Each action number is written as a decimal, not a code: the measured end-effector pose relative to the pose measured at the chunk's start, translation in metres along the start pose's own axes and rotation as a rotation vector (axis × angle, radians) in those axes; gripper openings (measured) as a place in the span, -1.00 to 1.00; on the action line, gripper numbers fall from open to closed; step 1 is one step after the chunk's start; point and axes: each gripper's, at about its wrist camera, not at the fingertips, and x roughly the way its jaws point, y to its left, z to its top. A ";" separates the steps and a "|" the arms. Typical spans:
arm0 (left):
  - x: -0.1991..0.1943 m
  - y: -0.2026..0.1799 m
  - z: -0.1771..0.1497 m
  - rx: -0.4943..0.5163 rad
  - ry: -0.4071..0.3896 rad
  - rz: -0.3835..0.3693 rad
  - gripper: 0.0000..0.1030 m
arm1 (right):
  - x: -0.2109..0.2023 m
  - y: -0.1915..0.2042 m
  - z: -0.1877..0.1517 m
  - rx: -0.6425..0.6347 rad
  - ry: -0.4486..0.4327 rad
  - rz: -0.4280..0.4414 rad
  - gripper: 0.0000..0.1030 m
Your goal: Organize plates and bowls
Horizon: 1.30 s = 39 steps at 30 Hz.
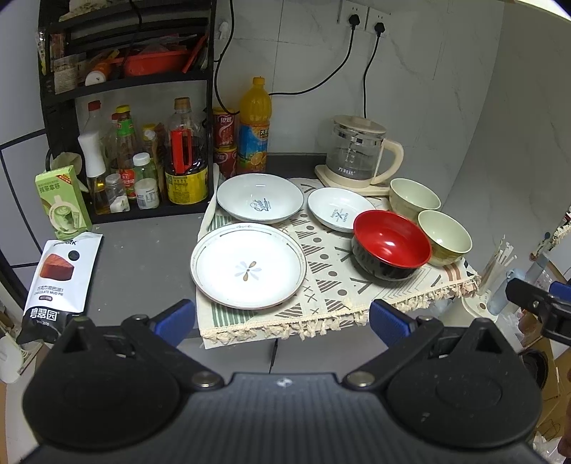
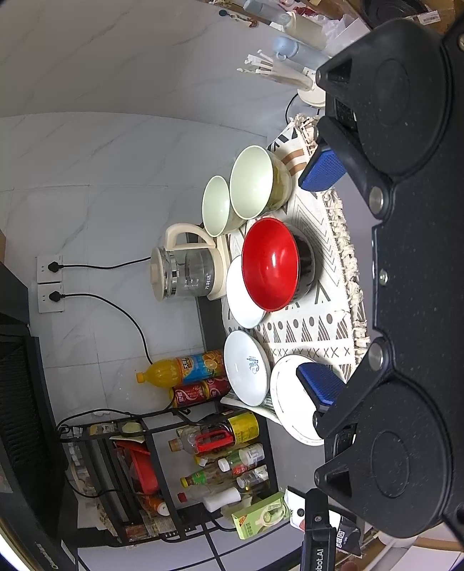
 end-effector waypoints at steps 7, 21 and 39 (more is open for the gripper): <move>-0.005 0.001 -0.001 -0.003 0.003 0.009 0.99 | -0.003 0.000 0.000 0.003 0.006 0.003 1.00; -0.011 0.004 -0.002 -0.011 0.005 0.022 0.99 | -0.001 0.000 -0.005 0.011 0.013 -0.007 1.00; -0.013 0.006 -0.006 -0.044 0.012 0.050 0.99 | 0.003 -0.002 -0.007 0.031 0.028 0.039 1.00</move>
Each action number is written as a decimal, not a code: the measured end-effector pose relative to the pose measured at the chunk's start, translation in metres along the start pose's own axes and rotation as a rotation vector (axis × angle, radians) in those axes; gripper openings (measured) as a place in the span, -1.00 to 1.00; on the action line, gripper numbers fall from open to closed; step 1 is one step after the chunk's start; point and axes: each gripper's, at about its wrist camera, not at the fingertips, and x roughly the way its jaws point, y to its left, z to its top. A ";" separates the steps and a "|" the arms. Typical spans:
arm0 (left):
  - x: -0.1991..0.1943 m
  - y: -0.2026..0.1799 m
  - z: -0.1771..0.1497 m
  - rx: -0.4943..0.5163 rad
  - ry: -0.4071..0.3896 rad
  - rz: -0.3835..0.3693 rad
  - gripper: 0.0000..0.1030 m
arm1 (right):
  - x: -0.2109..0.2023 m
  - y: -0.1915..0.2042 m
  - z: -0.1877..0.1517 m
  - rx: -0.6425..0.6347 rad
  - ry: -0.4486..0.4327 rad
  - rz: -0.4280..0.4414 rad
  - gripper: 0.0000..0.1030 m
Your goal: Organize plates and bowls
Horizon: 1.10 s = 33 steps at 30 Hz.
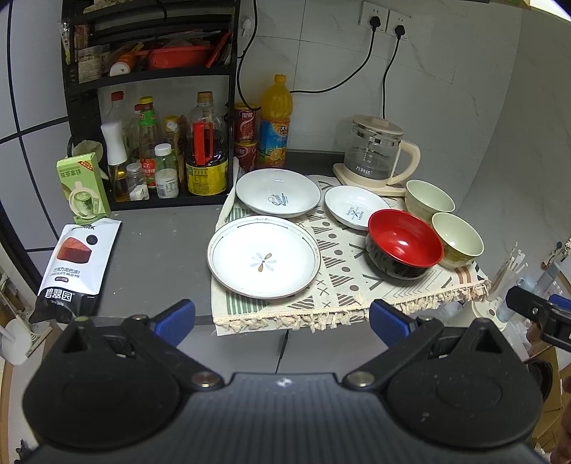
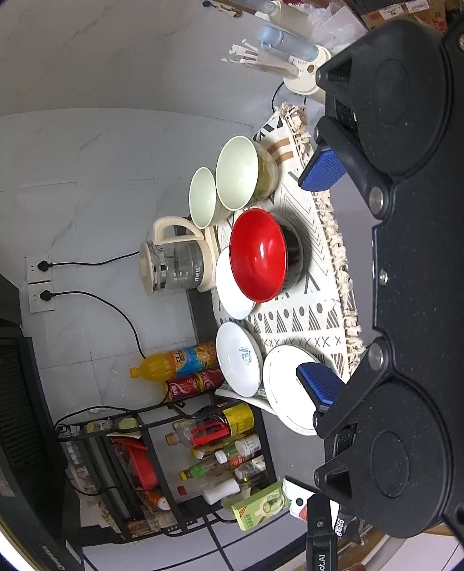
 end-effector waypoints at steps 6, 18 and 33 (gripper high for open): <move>0.002 0.000 -0.001 0.001 0.000 -0.005 0.99 | -0.002 -0.002 -0.001 -0.006 -0.002 0.003 1.00; 0.034 -0.006 0.008 -0.010 0.029 -0.004 0.99 | 0.018 -0.018 0.000 0.010 0.027 -0.039 1.00; 0.113 -0.041 0.057 -0.016 0.051 -0.028 0.99 | 0.078 -0.047 0.031 0.034 0.046 -0.078 1.00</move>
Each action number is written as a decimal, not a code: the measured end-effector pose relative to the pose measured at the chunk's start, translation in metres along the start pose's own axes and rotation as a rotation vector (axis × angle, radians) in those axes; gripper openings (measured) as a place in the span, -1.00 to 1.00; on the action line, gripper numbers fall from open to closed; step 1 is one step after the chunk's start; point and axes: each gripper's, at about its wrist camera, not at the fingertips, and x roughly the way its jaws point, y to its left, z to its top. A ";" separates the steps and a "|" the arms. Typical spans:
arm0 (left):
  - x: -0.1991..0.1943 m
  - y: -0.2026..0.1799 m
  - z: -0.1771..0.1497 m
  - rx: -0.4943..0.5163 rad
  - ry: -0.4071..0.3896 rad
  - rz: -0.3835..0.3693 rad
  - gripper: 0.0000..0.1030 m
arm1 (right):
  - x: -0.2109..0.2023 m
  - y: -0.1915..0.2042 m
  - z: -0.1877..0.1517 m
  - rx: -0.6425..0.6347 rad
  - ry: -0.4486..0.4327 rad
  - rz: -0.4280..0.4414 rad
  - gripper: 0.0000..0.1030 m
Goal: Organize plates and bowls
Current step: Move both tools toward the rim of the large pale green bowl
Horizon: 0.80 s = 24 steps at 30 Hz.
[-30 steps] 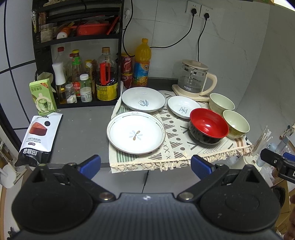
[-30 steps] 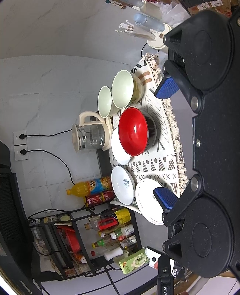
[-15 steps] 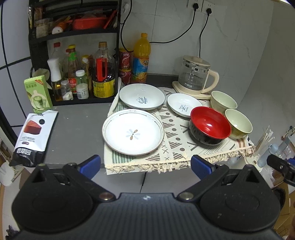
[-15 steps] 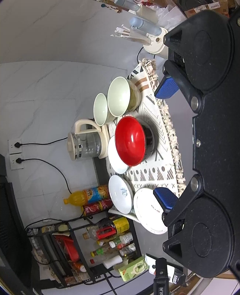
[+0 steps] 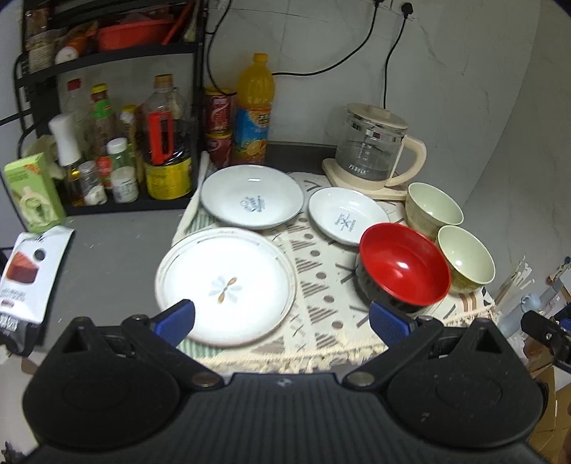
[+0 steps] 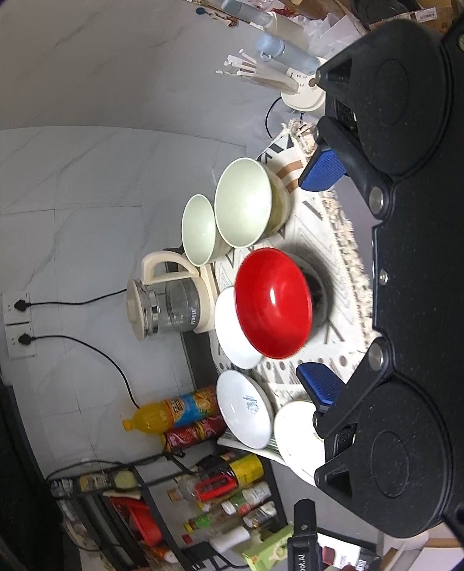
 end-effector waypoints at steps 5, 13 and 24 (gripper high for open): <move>0.030 -0.011 0.020 -0.006 0.018 -0.006 0.99 | 0.029 -0.006 0.013 -0.001 0.020 -0.016 1.00; 0.080 -0.050 0.052 0.050 0.053 -0.055 0.99 | 0.060 -0.025 0.029 0.012 0.030 -0.080 1.00; 0.138 -0.102 0.086 0.158 0.096 -0.178 0.99 | 0.093 -0.064 0.039 0.123 0.090 -0.170 1.00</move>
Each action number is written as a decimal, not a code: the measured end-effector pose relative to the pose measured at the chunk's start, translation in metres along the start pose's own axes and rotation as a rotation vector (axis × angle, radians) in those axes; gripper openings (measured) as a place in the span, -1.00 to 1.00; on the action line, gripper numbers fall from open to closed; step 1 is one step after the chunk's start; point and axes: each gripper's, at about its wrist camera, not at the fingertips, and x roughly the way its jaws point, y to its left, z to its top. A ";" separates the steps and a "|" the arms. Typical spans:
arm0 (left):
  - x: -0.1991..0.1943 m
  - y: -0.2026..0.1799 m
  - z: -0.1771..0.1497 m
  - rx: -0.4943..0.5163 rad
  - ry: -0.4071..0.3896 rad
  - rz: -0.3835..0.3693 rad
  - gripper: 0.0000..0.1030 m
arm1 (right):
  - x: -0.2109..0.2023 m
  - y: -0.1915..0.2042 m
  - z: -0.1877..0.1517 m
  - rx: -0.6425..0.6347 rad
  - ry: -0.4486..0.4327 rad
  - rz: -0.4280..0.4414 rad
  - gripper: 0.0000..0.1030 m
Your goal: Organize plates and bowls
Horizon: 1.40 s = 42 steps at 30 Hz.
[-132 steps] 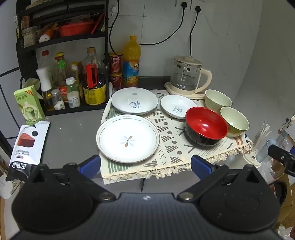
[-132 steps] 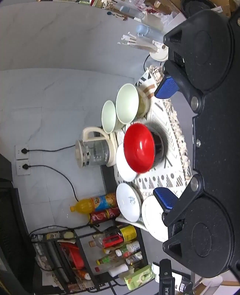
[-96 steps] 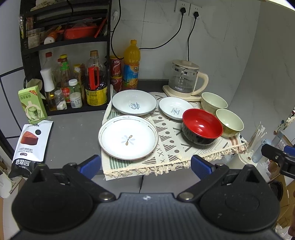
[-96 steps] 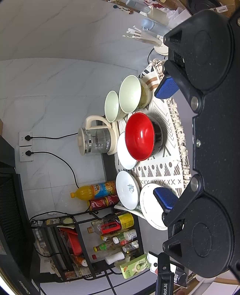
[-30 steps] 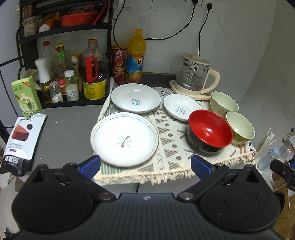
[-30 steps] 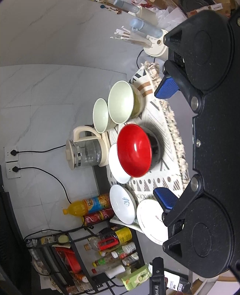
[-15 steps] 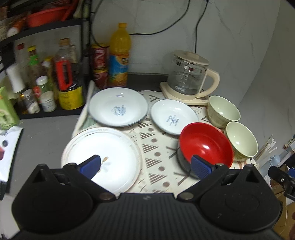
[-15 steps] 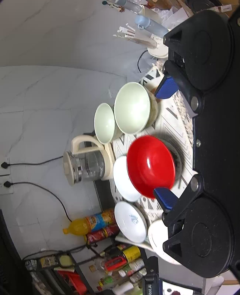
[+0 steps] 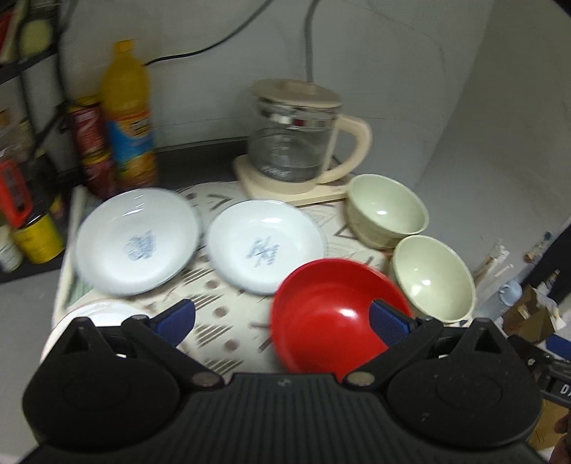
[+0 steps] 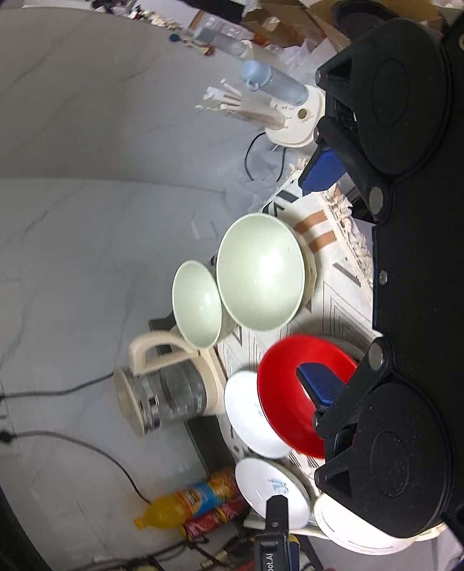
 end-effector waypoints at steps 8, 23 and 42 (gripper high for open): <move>0.048 -0.026 0.027 0.082 0.035 -0.089 0.98 | 0.026 -0.016 0.005 0.076 0.028 -0.023 1.00; 0.127 -0.087 0.059 0.218 0.119 -0.197 0.94 | 0.073 -0.045 0.008 0.173 0.130 -0.131 1.00; 0.209 -0.136 0.057 0.278 0.267 -0.160 0.22 | 0.150 -0.085 0.002 0.356 0.252 0.049 0.06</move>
